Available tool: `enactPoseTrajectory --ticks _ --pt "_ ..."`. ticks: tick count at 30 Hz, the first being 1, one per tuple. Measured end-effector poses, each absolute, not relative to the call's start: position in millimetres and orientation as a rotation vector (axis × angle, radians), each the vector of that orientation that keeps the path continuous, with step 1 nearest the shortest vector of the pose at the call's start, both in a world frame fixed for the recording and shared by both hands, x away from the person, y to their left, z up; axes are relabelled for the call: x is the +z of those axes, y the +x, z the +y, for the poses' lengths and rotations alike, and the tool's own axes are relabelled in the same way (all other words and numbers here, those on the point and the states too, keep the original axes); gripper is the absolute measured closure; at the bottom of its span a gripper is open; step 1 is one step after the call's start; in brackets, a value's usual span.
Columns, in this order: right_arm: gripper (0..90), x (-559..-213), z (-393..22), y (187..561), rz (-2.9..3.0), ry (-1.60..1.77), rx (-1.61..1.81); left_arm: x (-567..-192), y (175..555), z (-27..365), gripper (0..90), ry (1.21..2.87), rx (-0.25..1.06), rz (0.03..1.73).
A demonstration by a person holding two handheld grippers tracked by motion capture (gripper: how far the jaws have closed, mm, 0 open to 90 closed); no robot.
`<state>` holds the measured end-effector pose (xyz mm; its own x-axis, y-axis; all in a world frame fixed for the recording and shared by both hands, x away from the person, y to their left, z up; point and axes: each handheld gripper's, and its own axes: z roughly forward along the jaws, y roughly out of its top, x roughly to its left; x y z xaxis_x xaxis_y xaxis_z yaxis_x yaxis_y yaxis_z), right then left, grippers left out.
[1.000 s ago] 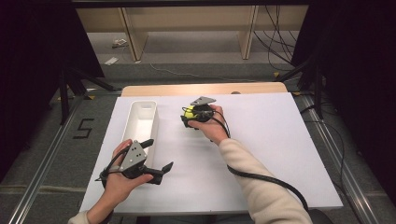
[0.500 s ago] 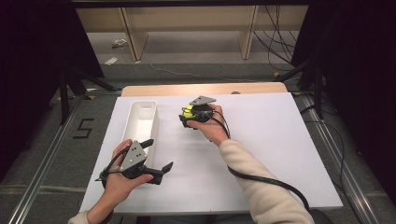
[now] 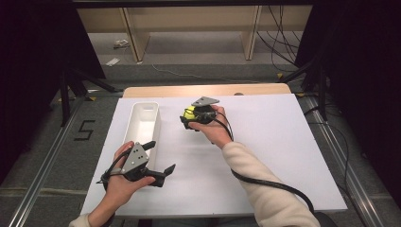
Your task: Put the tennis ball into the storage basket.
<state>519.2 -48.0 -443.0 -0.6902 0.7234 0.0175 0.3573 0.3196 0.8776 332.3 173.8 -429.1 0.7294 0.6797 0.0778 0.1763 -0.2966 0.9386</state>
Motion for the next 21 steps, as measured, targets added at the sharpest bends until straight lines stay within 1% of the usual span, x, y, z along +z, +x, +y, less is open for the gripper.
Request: enactPoseTrajectory --ticks 21 --pt "26.7 -434.6 -44.0 511.9 2.203 0.931 1.341 -429.2 332.0 173.6 0.0 1.838 0.573 0.670"
